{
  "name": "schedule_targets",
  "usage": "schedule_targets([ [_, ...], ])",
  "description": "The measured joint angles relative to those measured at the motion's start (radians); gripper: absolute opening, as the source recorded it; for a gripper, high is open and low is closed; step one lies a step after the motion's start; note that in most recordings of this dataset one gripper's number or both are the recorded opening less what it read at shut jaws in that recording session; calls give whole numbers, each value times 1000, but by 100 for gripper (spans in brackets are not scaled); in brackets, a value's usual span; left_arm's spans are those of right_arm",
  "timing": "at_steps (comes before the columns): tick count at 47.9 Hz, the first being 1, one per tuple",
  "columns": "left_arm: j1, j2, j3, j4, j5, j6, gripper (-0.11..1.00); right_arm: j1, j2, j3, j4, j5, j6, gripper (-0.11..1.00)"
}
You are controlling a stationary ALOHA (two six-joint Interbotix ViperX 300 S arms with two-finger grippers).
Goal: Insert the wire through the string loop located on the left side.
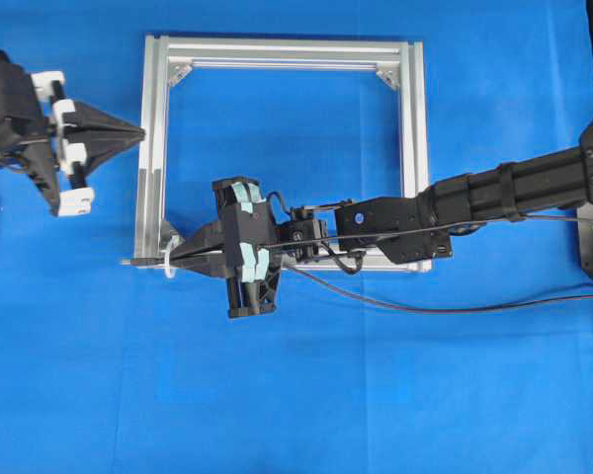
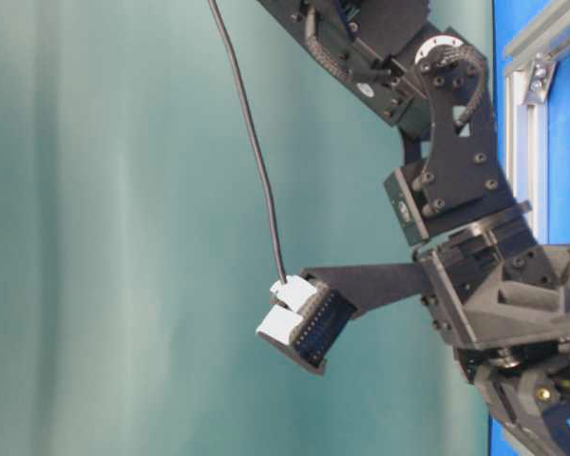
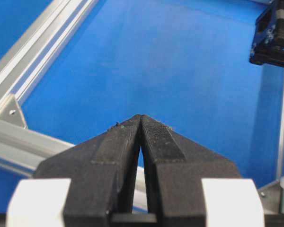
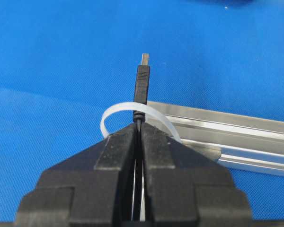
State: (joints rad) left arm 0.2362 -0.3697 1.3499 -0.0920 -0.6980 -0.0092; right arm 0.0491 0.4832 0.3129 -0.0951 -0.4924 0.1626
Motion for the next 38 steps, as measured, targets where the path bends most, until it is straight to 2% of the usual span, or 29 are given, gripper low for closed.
schedule_targets([
  [11, -23, -80, 15, 2, 84, 0, 0, 0, 0, 0, 0, 0, 2, 0],
  [27, -311, -189, 55, 18, 114, 2, 0, 0, 0, 0, 0, 0, 3, 0],
  [38, -436, -305, 80, 18, 152, 2, 0, 0, 0, 0, 0, 0, 3, 0],
])
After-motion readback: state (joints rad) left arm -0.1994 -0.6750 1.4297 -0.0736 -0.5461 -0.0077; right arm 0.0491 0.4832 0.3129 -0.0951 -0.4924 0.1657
